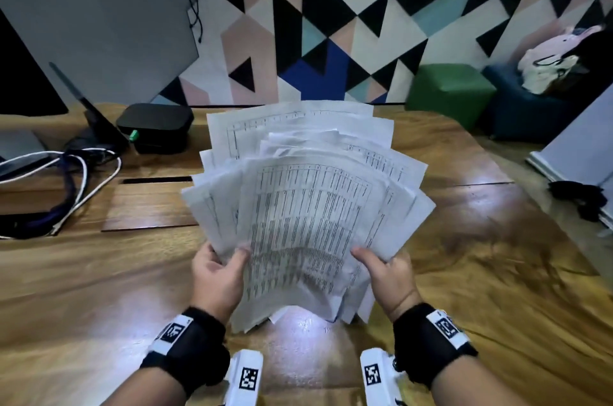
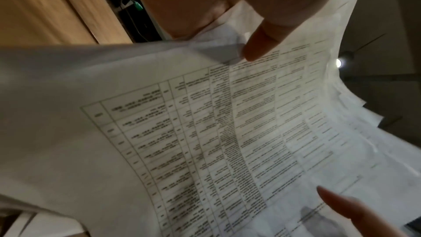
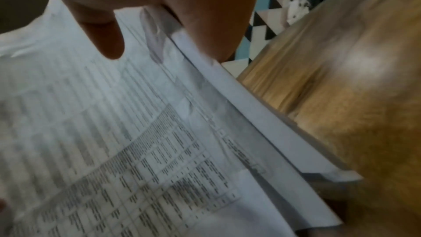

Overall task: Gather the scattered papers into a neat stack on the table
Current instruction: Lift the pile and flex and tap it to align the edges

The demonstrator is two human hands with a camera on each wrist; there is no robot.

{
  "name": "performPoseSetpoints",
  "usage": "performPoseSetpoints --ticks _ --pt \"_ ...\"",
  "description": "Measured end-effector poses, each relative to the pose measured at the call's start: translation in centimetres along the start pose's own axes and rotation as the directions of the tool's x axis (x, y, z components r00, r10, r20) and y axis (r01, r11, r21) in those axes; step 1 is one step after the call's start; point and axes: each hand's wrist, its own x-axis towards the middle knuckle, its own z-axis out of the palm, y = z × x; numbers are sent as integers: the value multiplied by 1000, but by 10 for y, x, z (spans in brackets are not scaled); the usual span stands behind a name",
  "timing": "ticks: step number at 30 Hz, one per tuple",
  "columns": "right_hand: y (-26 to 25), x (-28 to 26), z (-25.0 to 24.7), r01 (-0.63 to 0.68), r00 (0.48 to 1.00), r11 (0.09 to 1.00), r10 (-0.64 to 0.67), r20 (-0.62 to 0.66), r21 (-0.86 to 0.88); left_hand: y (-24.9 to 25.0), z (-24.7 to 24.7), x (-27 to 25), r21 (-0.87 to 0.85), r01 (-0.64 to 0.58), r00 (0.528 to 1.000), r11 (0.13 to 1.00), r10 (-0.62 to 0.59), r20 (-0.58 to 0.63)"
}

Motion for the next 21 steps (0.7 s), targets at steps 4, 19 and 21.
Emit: performPoseSetpoints --ticks 4,19,21 --pt "0 6 -13 -250 967 957 237 96 148 1 -15 3 -59 28 999 998 -30 -31" --pt "-81 -1 5 186 980 981 -182 -76 54 68 6 -3 -95 -290 957 952 286 -55" --pt "-95 -8 8 335 936 942 -330 -121 24 78 7 -7 -76 -362 929 929 353 -113"
